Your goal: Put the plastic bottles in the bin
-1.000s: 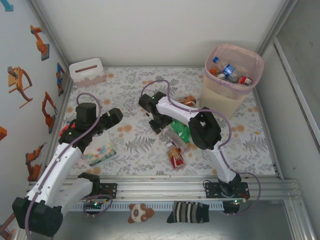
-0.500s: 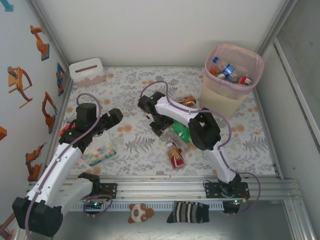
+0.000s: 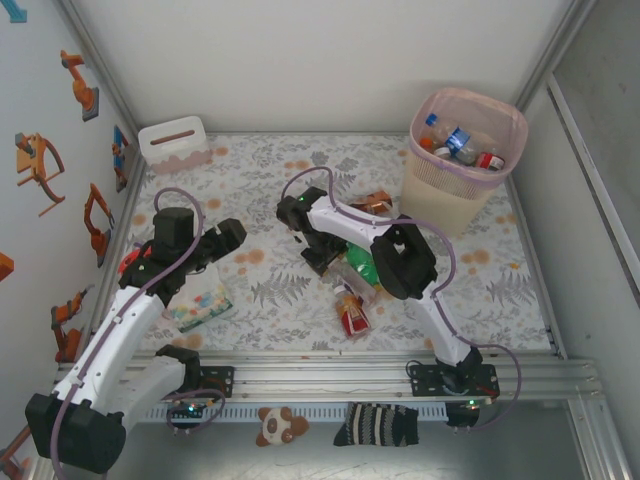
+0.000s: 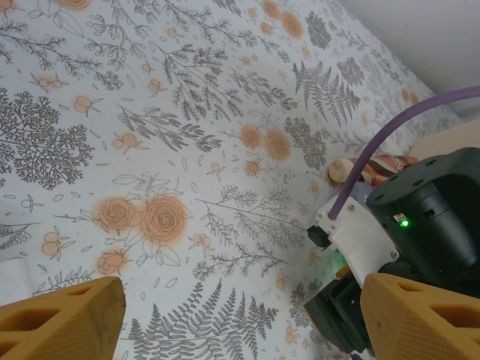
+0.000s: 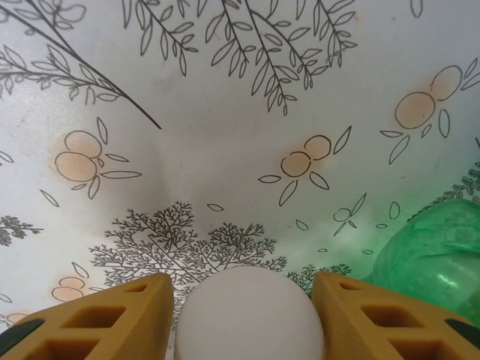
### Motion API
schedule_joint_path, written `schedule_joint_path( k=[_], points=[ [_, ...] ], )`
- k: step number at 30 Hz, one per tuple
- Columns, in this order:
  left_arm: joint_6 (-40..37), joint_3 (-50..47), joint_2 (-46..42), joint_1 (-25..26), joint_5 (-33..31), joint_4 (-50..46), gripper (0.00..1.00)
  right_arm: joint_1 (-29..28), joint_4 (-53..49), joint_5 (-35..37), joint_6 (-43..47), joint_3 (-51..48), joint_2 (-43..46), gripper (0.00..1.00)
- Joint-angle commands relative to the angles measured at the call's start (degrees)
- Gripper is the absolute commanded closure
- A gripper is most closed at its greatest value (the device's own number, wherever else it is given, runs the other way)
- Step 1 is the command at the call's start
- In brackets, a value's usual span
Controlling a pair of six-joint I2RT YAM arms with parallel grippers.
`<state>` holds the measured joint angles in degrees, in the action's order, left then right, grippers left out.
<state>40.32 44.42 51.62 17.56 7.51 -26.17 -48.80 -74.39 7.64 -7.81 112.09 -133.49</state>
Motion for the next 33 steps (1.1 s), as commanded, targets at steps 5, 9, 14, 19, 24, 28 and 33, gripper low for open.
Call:
schedule_joint_path(
  k=[5, 9, 14, 19, 24, 28, 33],
  points=[
    [0.8, -0.8, -0.7, -0.4, 0.2, 0.3, 0.18, -0.4, -2.9, 2.7, -0.1, 2.4, 2.1, 0.59],
    [0.8, -0.7, -0.9, -0.4, 0.2, 0.3, 0.18, -0.6, -3.0, 3.5, -0.8, 3.7, 4.7, 0.61],
    [0.8, -0.3, -0.8, -0.5, 0.3, 0.3, 0.18, -0.7, -3.4, 4.0, -1.7, 6.5, 9.9, 0.63],
    [0.8, -0.2, -1.1, -0.4, 0.3, 0.3, 0.18, -0.5, -2.8, 4.1, -2.3, 10.4, 15.4, 0.64],
    [0.8, -0.1, -1.2, -0.4, 0.6, 0.4, 0.18, 0.9, -1.2, 4.4, -3.1, 14.1, 20.6, 0.65],
    [0.8, 0.0, -1.3, -0.5, 0.7, 0.6, 0.18, 3.3, 0.6, 4.9, -3.3, 17.1, 24.8, 0.65],
    [0.7, 0.1, -1.4, -0.4, 1.2, 1.0, 0.18, 8.5, 3.2, 4.7, -3.4, 19.9, 30.1, 0.65]
  ],
)
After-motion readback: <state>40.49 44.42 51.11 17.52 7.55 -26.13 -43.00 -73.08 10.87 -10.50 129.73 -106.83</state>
